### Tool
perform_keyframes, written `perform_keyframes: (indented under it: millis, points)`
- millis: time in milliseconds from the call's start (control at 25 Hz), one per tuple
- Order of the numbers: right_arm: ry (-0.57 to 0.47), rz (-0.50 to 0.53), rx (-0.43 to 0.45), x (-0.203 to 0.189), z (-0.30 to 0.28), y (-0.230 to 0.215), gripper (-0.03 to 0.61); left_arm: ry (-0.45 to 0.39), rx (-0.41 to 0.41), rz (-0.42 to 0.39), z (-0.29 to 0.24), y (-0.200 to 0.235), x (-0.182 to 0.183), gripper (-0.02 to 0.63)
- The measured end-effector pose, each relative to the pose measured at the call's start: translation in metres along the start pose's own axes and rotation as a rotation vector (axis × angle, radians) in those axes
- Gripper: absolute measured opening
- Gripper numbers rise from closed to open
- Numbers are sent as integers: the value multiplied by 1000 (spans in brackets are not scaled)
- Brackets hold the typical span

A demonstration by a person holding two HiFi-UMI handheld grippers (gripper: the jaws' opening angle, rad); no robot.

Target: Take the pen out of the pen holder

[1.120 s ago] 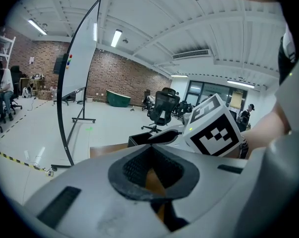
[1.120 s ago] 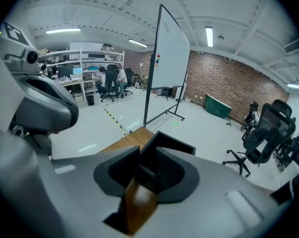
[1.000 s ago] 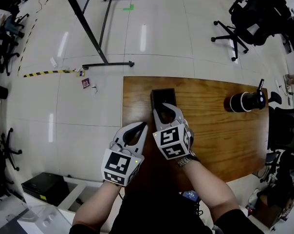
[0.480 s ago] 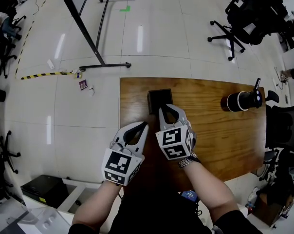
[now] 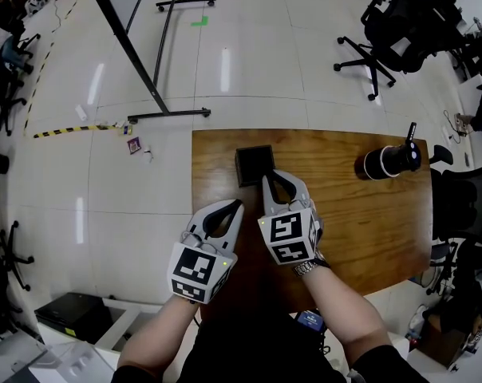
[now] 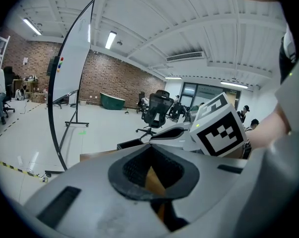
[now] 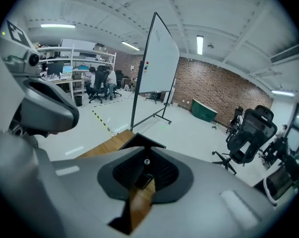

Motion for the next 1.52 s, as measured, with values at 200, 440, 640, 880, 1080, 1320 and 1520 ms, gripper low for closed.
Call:
perform_keyframes:
  millis: [200, 440, 640, 880, 1080, 1320, 1520]
  points:
    - [-90, -7, -7, 12, 28, -2, 34, -14, 1, -18, 8, -14, 6, 5]
    - [-186, -4, -15, 23, 75, 0, 34, -40, 8, -55, 25, -40, 14, 5]
    - [-238, 5, 3, 18, 119, 10, 34, -78, 44, -73, 52, -72, 21, 5]
    - [-286, 20, 25, 2, 174, 28, 34, -112, 96, -103, 95, -114, 20, 5]
    - [-318, 35, 34, -22, 228, 48, 34, -148, 128, -120, 132, -157, 13, 5]
    - [-350, 57, 48, -51, 290, 70, 34, -180, 154, -148, 175, -214, 3, 5]
    - [-371, 70, 61, -72, 330, 92, 34, -196, 178, -154, 210, -248, -8, 5]
Point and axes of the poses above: the fingertips, and each gripper's own axes: z backward along the fingers, y to its left, x out of its top, the point moved 9 cm from there along z, backward along the fingers, and after that the axes turned 8 degrees about x, right-handed, at the moved point
